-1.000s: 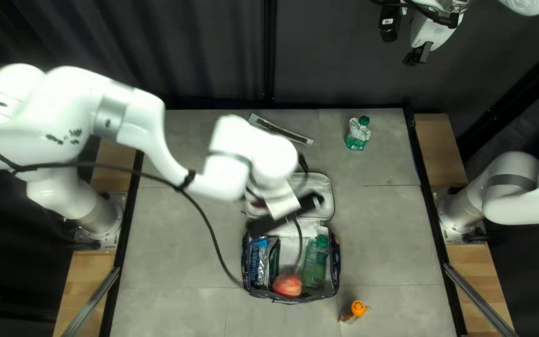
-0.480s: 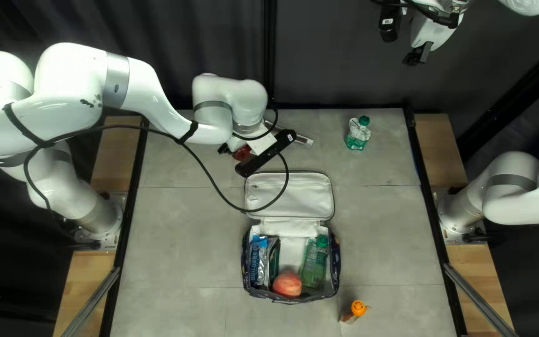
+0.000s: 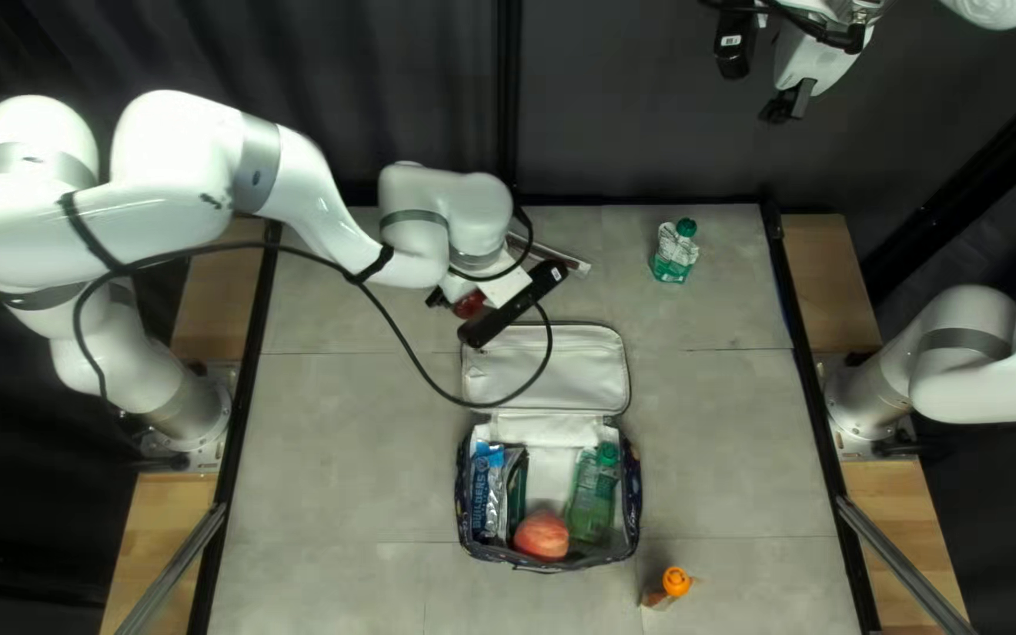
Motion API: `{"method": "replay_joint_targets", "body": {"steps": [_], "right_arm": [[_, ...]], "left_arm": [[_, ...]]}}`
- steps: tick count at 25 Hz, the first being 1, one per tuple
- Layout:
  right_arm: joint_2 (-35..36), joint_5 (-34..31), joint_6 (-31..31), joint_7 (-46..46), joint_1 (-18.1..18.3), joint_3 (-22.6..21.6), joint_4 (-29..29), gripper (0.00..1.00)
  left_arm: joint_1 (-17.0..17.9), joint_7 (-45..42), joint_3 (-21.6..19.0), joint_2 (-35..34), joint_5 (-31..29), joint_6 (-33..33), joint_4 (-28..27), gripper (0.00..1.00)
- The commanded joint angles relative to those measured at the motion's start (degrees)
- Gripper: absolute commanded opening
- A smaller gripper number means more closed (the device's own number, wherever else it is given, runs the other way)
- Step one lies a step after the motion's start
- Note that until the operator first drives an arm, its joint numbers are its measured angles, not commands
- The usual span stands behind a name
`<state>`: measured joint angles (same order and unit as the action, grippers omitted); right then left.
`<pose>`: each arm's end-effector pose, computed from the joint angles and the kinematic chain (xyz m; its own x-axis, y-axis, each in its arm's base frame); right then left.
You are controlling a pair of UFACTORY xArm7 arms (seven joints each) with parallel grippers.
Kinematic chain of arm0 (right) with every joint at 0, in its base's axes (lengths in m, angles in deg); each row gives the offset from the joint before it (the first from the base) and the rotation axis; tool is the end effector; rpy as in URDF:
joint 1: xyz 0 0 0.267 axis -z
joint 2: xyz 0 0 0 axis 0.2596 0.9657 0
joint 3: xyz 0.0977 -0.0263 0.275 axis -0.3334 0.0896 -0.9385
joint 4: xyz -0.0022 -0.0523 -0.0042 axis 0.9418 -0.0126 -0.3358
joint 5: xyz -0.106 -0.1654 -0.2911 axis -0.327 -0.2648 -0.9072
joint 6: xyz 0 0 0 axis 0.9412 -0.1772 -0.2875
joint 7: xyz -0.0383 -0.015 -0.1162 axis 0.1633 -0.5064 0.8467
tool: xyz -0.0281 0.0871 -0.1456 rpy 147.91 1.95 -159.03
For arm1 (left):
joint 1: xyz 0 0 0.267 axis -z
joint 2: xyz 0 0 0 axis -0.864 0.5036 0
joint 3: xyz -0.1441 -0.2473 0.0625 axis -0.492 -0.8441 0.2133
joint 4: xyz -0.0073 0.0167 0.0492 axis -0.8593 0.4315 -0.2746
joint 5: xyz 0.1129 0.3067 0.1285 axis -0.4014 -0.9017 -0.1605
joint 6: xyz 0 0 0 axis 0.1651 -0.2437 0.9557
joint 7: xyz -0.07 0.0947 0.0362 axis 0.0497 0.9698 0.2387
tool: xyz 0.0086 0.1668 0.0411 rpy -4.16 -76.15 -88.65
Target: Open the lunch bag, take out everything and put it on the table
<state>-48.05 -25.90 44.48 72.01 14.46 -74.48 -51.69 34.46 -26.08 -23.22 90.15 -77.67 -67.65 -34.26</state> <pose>0.2572 -0.2478 0.4418 0.9679 -0.2419 0.0677 -0.2510 -0.9228 0.2923 0.4417 0.1907 0.0832 0.6477 -0.7373 -0.1919 -0.7581 -0.6489 -0.0656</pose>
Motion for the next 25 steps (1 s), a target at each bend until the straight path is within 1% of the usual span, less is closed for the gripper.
{"method": "replay_joint_targets", "body": {"steps": [1,17,18,19,20,21,22,23,24,25], "right_arm": [[0.00,0.00,0.00,0.00,0.00,0.00,0.00,1.00],[0.00,0.00,0.00,0.00,0.00,0.00,0.00,1.00],[0.00,0.00,0.00,0.00,0.00,0.00,0.00,1.00],[0.00,0.00,0.00,0.00,0.00,0.00,0.00,1.00],[0.00,0.00,0.00,0.00,0.00,0.00,0.00,1.00],[0.00,0.00,0.00,0.00,0.00,0.00,0.00,1.00],[0.00,0.00,0.00,0.00,0.00,0.00,0.00,1.00],[0.00,0.00,0.00,0.00,0.00,0.00,0.00,1.00],[0.00,0.00,0.00,0.00,0.00,0.00,0.00,1.00],[0.00,0.00,0.00,0.00,0.00,0.00,0.00,1.00]], "left_arm": [[-0.64,0.59,0.60,0.31,-1.05,2.85,1.73,0.00],[0.40,-0.80,0.86,-0.13,-5.49,5.66,4.96,0.00],[0.46,-0.93,0.86,-0.07,-5.64,5.81,5.08,0.24],[0.47,-0.96,0.87,-0.02,-5.70,5.96,5.19,0.35],[0.47,-0.98,0.86,-0.05,-5.73,6.12,5.37,0.65],[0.40,-0.80,0.86,-0.08,-5.83,6.75,5.84,0.61],[0.35,-0.63,0.85,-0.17,-5.88,7.08,6.12,0.63],[0.32,-0.44,0.81,-0.32,-5.93,7.37,6.42,0.69],[0.32,-0.29,0.79,-0.40,-5.96,7.49,6.55,0.79],[0.32,0.03,0.72,-0.65,-5.95,7.51,6.72,0.81]]}}
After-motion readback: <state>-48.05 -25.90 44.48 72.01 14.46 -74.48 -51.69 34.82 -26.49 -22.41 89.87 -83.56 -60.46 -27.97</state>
